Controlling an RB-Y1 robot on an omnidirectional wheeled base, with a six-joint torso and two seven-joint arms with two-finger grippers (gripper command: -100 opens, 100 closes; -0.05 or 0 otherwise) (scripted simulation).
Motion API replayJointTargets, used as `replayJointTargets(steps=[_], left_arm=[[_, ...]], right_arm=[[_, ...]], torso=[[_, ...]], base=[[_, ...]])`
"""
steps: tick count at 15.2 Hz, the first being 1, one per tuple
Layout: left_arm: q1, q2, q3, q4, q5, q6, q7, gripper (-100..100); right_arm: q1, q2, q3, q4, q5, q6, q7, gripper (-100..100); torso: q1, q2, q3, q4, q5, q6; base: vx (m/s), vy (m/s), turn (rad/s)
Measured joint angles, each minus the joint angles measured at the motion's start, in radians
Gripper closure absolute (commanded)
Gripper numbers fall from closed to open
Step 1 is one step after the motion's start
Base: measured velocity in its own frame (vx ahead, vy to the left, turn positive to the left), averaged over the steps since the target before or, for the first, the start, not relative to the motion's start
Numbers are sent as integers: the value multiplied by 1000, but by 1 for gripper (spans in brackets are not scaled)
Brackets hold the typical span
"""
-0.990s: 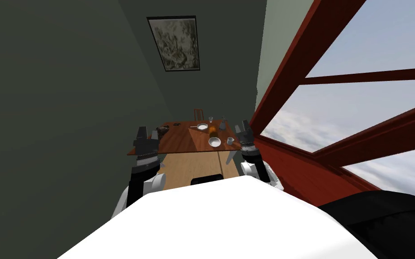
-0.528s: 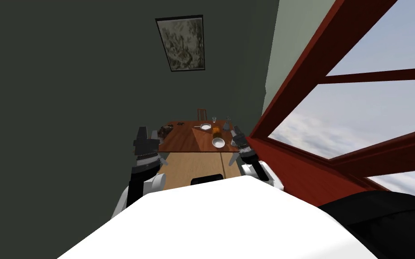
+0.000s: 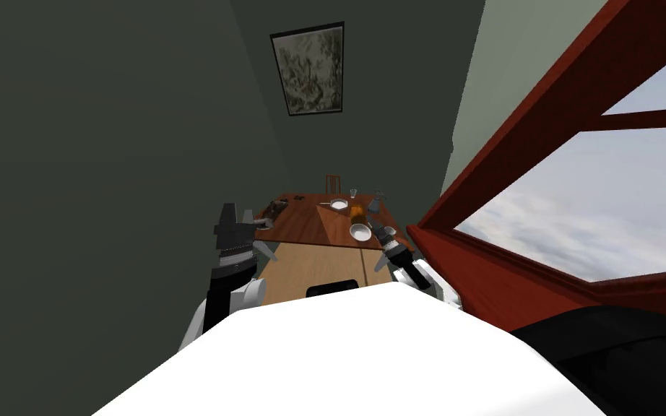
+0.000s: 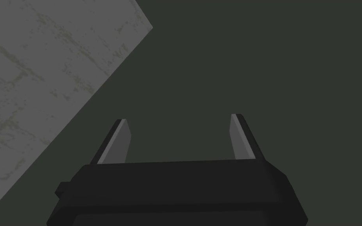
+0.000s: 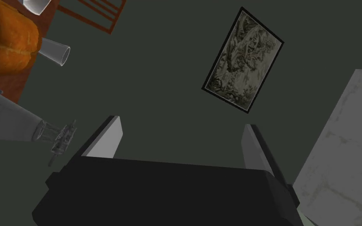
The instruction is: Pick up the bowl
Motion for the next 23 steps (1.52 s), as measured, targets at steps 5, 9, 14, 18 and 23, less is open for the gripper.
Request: replayJointTargets(steps=[5, 9, 14, 18, 23], left_arm=[[0, 0, 0, 0, 0, 0, 0, 0], [0, 0, 0, 0, 0, 0, 0, 0], [0, 0, 0, 0, 0, 0, 0, 0], [0, 0, 0, 0, 0, 0, 0, 0], [0, 0, 0, 0, 0, 0, 0, 0]], right_arm=[[17, -85, 38, 66, 74, 61, 5, -100], [19, -171, 67, 123, 131, 127, -3, -100], [28, -249, 102, 188, 197, 187, 0, -100], [23, -321, 141, 261, 259, 248, -3, -100], [39, -395, 185, 354, 342, 310, 0, -100]], torso=[[0, 1, 1, 0, 0, 0], [-1, 0, 0, 0, 0, 0], [-1, 1, 0, 0, 0, 0], [0, 0, 0, 0, 0, 0], [1, 1, 0, 0, 0, 0]], base=[[48, 71, 164], [62, 61, 162], [57, 58, 129], [67, 65, 173], [62, 76, 169]])
